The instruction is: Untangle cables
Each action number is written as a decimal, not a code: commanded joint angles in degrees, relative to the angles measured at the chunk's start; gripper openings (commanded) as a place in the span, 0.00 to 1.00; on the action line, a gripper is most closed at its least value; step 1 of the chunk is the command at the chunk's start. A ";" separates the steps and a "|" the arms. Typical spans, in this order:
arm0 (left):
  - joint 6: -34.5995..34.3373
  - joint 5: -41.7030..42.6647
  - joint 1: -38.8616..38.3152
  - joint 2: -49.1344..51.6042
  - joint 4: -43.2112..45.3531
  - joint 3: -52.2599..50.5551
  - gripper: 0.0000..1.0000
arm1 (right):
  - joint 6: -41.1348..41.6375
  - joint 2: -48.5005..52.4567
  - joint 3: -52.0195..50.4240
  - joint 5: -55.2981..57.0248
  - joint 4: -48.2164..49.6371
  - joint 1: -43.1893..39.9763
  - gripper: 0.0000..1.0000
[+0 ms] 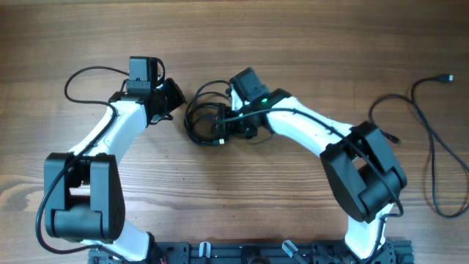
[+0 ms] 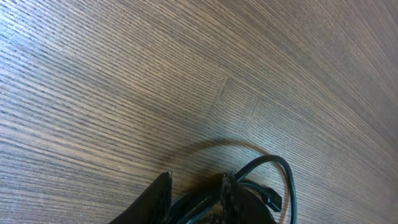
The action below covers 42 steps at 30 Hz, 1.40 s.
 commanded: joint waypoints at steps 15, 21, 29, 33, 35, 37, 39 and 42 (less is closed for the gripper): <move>-0.17 0.59 -0.26 -0.85 0.15 0.48 0.29 | 2.67 -0.33 0.76 21.03 -6.32 -3.13 0.04; -0.15 5.53 -0.26 -0.85 0.20 0.48 0.38 | 1.01 -0.33 0.76 10.05 -7.96 -8.94 0.04; -0.17 8.07 -3.45 -0.33 0.81 0.48 0.62 | 6.38 -0.33 0.76 -1.79 0.13 -9.75 0.04; -0.15 8.04 -6.78 -0.13 2.12 0.48 0.61 | 10.38 -0.33 0.76 -1.75 4.26 -9.75 0.04; -0.17 8.04 -7.91 -0.13 2.43 0.48 0.58 | 10.36 -0.33 0.76 -1.75 5.20 -9.75 0.04; -0.17 8.04 -8.50 -0.13 2.58 0.48 0.56 | 10.43 -0.33 0.76 -1.79 5.68 -9.75 0.04; -0.17 8.04 -8.68 -0.13 2.58 0.48 0.55 | 10.75 -0.33 0.76 -1.81 5.77 -9.75 0.04; -0.17 8.07 -8.68 -0.13 2.58 0.48 0.54 | 11.87 -0.33 0.76 -1.79 6.16 -9.75 0.04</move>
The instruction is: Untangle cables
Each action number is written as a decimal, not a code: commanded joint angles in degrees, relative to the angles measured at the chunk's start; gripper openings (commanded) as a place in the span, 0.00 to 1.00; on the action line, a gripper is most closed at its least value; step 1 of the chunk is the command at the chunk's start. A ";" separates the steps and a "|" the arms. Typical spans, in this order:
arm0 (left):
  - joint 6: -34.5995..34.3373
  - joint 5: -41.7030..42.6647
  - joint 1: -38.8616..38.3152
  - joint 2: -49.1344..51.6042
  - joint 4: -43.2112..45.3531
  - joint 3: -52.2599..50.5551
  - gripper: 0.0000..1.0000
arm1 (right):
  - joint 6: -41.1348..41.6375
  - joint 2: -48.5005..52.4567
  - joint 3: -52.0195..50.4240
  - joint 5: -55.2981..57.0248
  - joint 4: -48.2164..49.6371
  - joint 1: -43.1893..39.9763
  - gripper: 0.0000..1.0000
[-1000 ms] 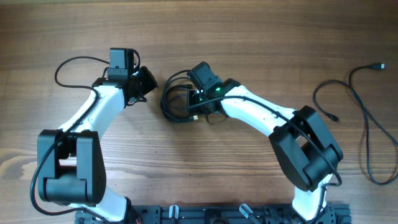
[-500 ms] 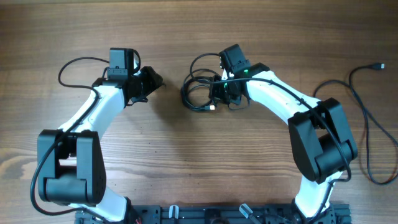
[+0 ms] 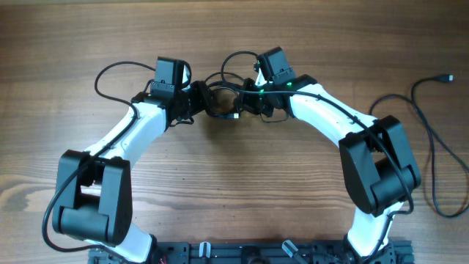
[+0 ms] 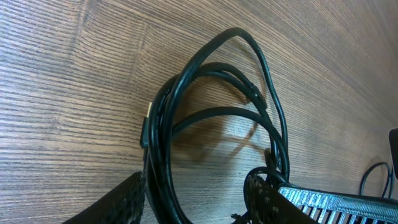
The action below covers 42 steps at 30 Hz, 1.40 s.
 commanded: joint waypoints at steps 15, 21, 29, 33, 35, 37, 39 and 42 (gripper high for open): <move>0.28 -1.77 -0.33 -0.13 0.33 0.48 0.27 | 4.90 0.55 -0.22 -6.73 6.45 0.24 0.04; 0.31 -23.28 -0.33 -0.13 -2.03 0.48 0.15 | 1.64 0.55 -0.22 -2.62 4.81 0.22 0.04; 0.48 -24.26 0.79 -0.13 -2.25 0.48 0.19 | -2.05 0.55 -0.22 5.84 -0.96 0.17 0.04; 0.24 -23.74 1.14 -0.13 -2.23 0.48 0.20 | -6.40 0.55 -0.22 4.11 -1.31 0.20 0.04; 0.26 -23.54 1.03 -0.13 -2.16 0.48 0.22 | -11.13 0.55 -0.22 1.27 -0.61 0.20 0.04; 0.26 -23.54 1.03 -0.13 -2.16 0.48 0.25 | -16.63 0.55 -0.22 -2.12 -0.04 0.20 0.04; 0.26 -23.54 1.03 -0.13 -2.16 0.48 0.32 | -22.49 0.55 -0.22 -5.35 -0.04 0.17 0.06; 0.26 -23.52 1.03 -0.13 -2.16 0.48 0.37 | -28.61 0.55 -0.22 -5.38 -2.14 0.17 0.27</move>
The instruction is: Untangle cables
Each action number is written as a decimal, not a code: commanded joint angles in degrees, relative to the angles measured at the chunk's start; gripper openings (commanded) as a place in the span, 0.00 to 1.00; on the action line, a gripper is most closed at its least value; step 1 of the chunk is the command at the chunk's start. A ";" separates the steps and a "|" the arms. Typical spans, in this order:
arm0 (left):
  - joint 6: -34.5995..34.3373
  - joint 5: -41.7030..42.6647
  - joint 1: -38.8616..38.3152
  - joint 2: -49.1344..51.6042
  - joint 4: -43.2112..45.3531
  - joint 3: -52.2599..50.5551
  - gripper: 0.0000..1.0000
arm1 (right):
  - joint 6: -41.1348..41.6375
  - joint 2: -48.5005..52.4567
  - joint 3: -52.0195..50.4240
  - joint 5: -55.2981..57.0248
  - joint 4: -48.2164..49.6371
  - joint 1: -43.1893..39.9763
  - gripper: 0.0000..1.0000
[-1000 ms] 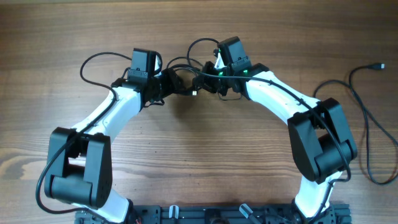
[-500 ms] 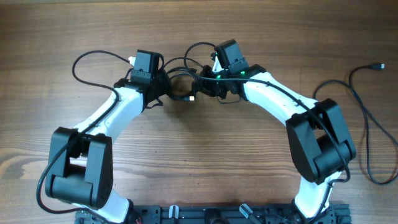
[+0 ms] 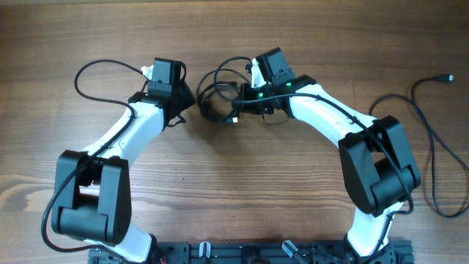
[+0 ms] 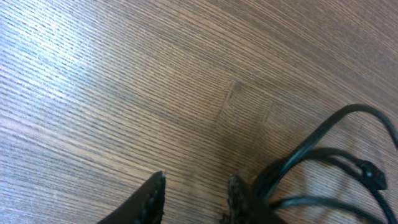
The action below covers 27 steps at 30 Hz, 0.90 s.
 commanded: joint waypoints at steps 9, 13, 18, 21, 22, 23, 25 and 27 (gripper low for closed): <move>0.31 4.79 0.00 -0.13 1.11 0.48 0.40 | -2.34 0.52 -0.17 4.57 -3.50 -0.04 0.59; 5.53 18.38 0.00 -0.13 3.85 0.48 0.39 | 8.68 0.52 -0.17 13.99 -8.96 -0.13 0.60; 6.54 24.81 0.00 -0.13 4.94 0.48 0.41 | 10.14 0.52 -0.55 14.34 -11.26 -0.52 0.58; 6.54 24.79 0.00 -0.13 4.92 0.48 0.42 | 11.21 0.98 -0.72 14.38 -11.58 -0.52 0.55; 6.51 24.76 0.00 -0.13 4.92 0.48 0.42 | 12.17 1.25 -0.72 14.32 -11.45 -0.52 0.52; 6.51 24.74 0.00 -0.11 4.94 0.48 0.42 | 13.88 1.29 -1.01 14.34 -10.97 -0.50 0.48; 6.51 24.52 0.00 -0.07 4.96 0.48 0.42 | 15.17 1.29 -2.16 13.03 -8.33 -0.33 0.45; 6.49 24.09 0.00 0.09 4.96 0.48 0.41 | 15.56 1.29 -3.56 9.53 -5.14 -0.13 0.43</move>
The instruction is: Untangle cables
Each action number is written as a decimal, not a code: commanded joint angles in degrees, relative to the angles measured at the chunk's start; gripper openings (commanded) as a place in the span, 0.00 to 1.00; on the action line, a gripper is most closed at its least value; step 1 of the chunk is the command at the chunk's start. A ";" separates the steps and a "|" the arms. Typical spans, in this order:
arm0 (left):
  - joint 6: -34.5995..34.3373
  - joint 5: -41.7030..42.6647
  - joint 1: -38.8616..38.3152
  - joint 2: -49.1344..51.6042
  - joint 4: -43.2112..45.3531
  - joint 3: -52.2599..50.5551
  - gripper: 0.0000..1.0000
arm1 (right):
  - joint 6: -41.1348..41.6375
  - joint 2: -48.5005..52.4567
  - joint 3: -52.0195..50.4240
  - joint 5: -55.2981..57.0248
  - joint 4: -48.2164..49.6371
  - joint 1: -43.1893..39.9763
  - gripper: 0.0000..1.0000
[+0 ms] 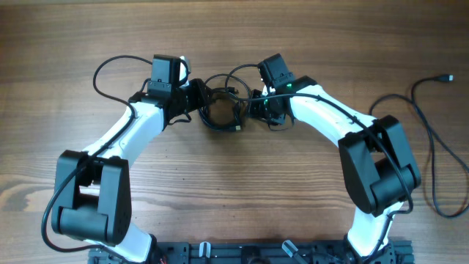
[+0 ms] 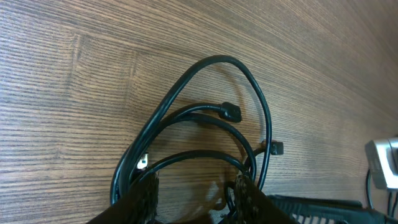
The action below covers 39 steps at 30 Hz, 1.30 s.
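A tangled bundle of black cable [image 1: 223,105] lies in loops at the table's middle back, between my two grippers. My left gripper [image 1: 196,97] reaches it from the left. In the left wrist view the left gripper [image 2: 196,185] is open, with bare wood between the fingers [image 2: 149,190] and strands running past both fingertips. The loops [image 2: 205,118] spread ahead of it, with a black plug [image 2: 231,112] and a smaller plug [image 2: 276,148]. My right gripper [image 1: 255,103] touches the bundle's right side, but its fingers are hidden under the wrist.
A separate long black cable [image 1: 431,139] lies stretched out at the far right of the wooden table [image 1: 234,191]. The left arm's own lead arcs behind it at the back left [image 1: 110,67]. Both arm bases stand at the front edge.
My left gripper has moved right, from bare wood beside the bundle to the bundle's left side. The loops now fill its wrist view. The right gripper has barely moved.
At first the bundle lay nearer the front with the right gripper on it and the left gripper off to the left. Then it sat farther back, between both grippers. The left gripper then stood back to the left, and is now at the bundle again.
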 commanded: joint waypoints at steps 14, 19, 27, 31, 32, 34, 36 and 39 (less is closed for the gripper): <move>1.11 -9.81 0.00 0.15 -1.38 0.48 0.37 | -1.88 1.20 -3.76 -8.26 6.93 8.07 0.37; 1.07 -17.73 0.02 0.15 -2.75 0.48 0.37 | -1.68 1.20 -3.76 -8.33 7.08 9.73 0.37; -1.97 -19.43 0.68 0.15 -3.74 0.48 0.39 | -1.68 1.20 -3.76 -5.16 6.88 6.45 0.41; -2.03 -19.28 1.25 0.15 -3.74 0.48 0.39 | -1.90 1.20 -3.76 -13.55 6.73 3.58 0.41; -2.38 -19.08 1.25 0.15 -3.74 0.48 0.40 | -1.92 1.20 -3.76 -15.15 6.73 3.30 0.41; -2.38 -16.94 1.25 0.15 -3.50 0.48 0.39 | -3.56 1.20 -3.76 -17.64 6.75 3.23 0.41; -2.36 -17.29 1.27 0.20 -3.58 0.48 0.37 | -4.83 1.18 -3.74 -18.25 6.23 4.33 0.36; -2.36 -17.38 1.68 0.31 -3.78 0.46 0.41 | -6.54 -1.22 -3.74 -18.47 4.74 5.79 0.33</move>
